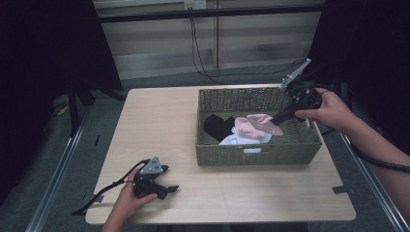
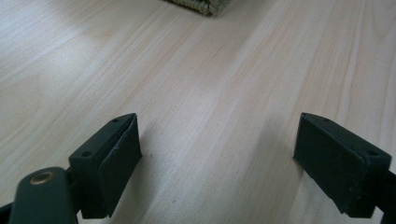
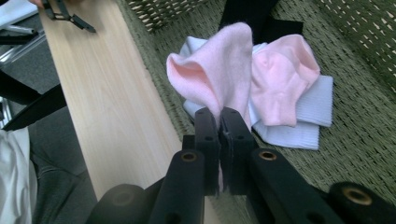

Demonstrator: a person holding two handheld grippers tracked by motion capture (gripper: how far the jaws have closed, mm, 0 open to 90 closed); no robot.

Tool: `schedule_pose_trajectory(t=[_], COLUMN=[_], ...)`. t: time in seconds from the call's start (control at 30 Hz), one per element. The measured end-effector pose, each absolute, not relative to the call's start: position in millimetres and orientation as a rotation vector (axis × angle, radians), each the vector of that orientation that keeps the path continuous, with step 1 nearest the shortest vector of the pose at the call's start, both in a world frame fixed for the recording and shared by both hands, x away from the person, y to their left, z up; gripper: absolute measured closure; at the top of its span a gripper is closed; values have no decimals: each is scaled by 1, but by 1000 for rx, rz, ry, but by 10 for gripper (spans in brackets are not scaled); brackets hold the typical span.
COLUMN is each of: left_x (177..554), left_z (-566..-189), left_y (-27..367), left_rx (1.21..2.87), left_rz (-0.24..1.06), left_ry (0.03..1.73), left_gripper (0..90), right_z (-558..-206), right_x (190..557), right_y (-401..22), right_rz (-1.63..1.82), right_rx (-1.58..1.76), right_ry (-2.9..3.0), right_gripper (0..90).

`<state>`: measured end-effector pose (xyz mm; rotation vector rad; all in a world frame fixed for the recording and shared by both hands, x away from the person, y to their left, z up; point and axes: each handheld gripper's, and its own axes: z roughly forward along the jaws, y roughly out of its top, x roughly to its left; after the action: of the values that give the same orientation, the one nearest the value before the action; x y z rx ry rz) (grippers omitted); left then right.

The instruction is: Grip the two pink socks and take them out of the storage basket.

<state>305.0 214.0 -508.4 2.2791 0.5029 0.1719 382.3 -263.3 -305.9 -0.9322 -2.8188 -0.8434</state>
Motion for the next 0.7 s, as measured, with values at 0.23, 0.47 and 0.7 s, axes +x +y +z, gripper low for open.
schedule_pose_trajectory(t=[0.23,0.47,0.7], left_x=[305,305,305], left_z=[-508,-508,-508], left_y=[214,214,214], left_rx=[2278,2280,2280], left_rz=[172,172,173], left_ry=[502,501,502], left_gripper=[140,140,140], right_z=[-301,-296,-292], right_x=[376,370,366], right_y=[-260,-255,-250], right_rz=[-847,-836,-841], right_rx=[-890,-845,-824], right_ry=[-2809,-2811,-2797], right_gripper=[864,864,863])
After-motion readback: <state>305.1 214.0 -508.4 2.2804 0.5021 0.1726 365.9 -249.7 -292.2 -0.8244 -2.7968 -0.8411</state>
